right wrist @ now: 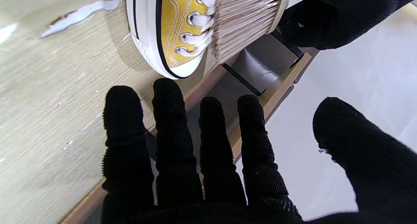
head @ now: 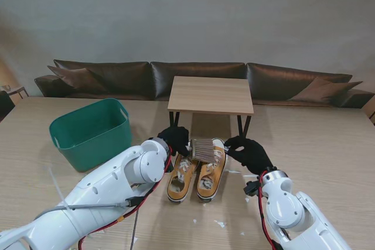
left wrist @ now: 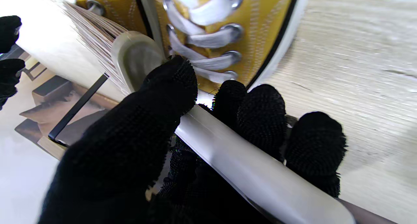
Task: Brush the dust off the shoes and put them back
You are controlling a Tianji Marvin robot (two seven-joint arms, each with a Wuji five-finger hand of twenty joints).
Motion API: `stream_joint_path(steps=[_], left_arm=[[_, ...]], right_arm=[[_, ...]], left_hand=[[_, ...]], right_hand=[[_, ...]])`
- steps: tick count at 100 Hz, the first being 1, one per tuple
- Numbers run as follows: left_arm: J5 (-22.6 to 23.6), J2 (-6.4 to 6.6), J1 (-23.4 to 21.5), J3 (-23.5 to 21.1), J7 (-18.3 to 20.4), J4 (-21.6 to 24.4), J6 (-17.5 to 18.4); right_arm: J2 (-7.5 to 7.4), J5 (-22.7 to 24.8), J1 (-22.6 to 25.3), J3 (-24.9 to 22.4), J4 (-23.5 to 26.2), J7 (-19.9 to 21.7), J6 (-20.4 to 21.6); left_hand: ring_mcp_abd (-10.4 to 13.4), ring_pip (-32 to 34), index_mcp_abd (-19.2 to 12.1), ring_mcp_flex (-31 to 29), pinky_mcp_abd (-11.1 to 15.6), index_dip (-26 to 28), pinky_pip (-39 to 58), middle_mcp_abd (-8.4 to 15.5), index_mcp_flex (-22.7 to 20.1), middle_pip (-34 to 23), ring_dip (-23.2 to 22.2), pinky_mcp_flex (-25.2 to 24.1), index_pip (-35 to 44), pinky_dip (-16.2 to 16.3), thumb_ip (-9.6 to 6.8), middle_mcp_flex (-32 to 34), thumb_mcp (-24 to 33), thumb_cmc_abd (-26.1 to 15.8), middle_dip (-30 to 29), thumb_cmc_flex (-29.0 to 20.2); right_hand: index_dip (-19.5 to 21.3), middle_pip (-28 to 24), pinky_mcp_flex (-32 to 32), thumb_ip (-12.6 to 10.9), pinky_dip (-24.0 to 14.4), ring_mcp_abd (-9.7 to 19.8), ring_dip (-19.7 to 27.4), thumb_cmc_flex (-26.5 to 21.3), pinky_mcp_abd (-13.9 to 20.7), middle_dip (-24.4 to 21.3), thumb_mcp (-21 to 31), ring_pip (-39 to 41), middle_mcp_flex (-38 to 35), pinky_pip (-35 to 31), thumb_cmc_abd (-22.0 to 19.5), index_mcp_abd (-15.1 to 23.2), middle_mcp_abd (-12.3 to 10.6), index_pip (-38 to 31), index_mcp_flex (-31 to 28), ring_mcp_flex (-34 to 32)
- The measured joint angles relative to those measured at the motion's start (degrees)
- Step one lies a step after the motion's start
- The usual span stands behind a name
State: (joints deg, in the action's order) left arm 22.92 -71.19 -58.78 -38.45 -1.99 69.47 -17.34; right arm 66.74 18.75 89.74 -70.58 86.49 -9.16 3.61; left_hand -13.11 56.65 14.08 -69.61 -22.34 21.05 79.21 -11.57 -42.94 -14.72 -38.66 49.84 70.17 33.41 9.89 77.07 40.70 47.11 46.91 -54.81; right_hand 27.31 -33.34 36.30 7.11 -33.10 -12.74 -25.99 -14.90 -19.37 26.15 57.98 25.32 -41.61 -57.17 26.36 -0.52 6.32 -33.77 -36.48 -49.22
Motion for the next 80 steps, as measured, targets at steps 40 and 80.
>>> stream_joint_path(steps=[40,80], left_arm=[[6.7,3.99,-7.1,-7.9,3.0,7.1,-1.6],[13.5,7.03,-17.7,-19.5,6.8,20.1,-0.1]], right_arm=[[0.00,0.0,-0.1,0.1,-0.1,0.0,-0.1],[-0.43,0.2,2.4,-1.9,3.6,1.8,-1.3]], left_hand=[[0.0,0.0,0.0,0.0,0.0,0.0,0.0,0.0,0.0,0.0,0.0,0.0,0.0,0.0,0.00,0.0,0.0,0.0,0.0,0.0],[0.0,0.0,0.0,0.0,0.0,0.0,0.0,0.0,0.0,0.0,0.0,0.0,0.0,0.0,0.00,0.0,0.0,0.0,0.0,0.0]], right_hand=[[0.0,0.0,0.0,0.0,0.0,0.0,0.0,0.0,0.0,0.0,0.0,0.0,0.0,0.0,0.0,0.0,0.0,0.0,0.0,0.0],[0.0,0.0,0.0,0.0,0.0,-0.1,0.0,0.0,0.0,0.0,0.0,0.0,0.0,0.0,0.0,0.0,0.1,0.0,0.0,0.0]])
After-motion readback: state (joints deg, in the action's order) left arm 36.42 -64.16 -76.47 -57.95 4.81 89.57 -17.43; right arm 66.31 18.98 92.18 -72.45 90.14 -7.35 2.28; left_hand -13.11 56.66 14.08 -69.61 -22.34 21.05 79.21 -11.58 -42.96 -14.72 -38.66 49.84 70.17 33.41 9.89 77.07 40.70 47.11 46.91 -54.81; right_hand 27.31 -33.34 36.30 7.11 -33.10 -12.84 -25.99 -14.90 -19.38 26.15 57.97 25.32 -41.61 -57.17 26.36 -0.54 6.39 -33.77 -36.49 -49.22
